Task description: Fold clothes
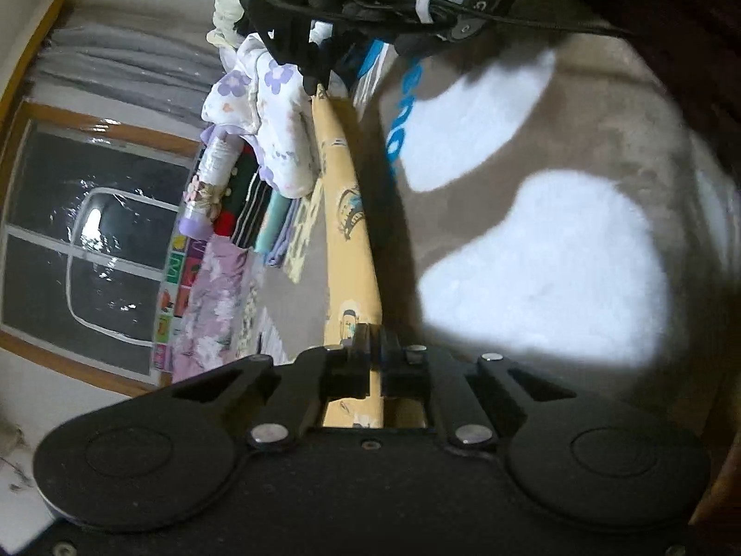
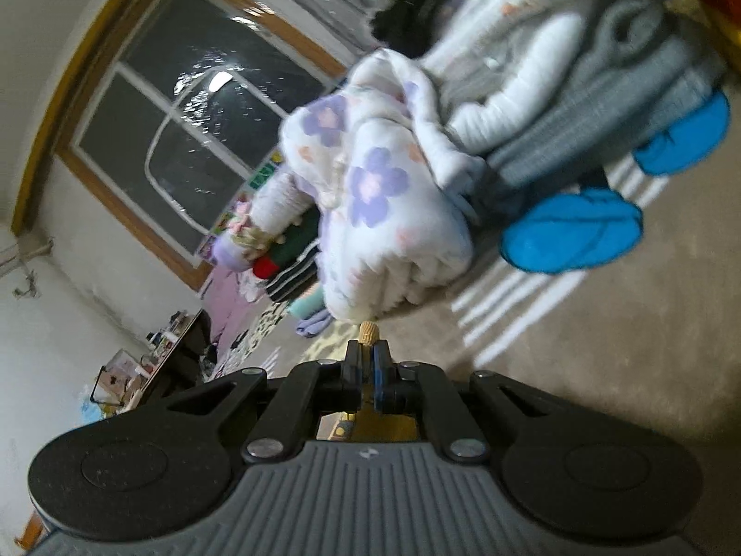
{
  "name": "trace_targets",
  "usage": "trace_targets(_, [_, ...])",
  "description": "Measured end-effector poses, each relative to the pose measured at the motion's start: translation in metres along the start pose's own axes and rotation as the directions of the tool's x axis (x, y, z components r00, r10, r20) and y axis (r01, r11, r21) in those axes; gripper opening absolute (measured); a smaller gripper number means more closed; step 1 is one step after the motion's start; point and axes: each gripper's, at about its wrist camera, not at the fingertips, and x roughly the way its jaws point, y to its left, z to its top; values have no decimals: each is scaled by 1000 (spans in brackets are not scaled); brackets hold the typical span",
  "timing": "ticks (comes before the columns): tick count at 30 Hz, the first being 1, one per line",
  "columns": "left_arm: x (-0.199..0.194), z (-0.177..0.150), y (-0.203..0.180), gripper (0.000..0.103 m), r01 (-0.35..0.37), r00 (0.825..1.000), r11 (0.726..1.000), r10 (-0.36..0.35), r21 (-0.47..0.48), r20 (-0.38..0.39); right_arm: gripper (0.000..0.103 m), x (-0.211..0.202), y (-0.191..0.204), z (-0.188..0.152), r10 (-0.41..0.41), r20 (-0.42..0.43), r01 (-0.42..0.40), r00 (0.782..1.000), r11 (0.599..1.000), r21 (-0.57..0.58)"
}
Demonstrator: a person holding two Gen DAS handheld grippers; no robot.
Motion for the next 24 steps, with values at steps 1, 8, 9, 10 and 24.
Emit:
trace_targets(1, [0, 0, 0, 3, 10, 1000, 1000, -10, -8, 2, 7, -2, 1, 0, -4, -2, 4, 1000, 1000, -8])
trace_targets(8, [7, 3, 0, 2, 68, 998, 990, -67, -125, 13, 7, -8, -13, -2, -77, -26, 78, 997, 997, 26])
trace_targets(9, [9, 4, 1, 2, 78, 997, 986, -77, -148, 12, 7, -8, -14, -1, -76, -24, 77, 997, 997, 29])
trace_targets(10, [11, 5, 1, 2, 88, 996, 981, -87, -171, 12, 7, -7, -13, -2, -79, -21, 79, 997, 997, 20])
trace_targets(24, [22, 5, 8, 1, 152, 988, 925, -154, -349, 21, 7, 9, -3, -7, -184, -21, 181, 983, 978, -104])
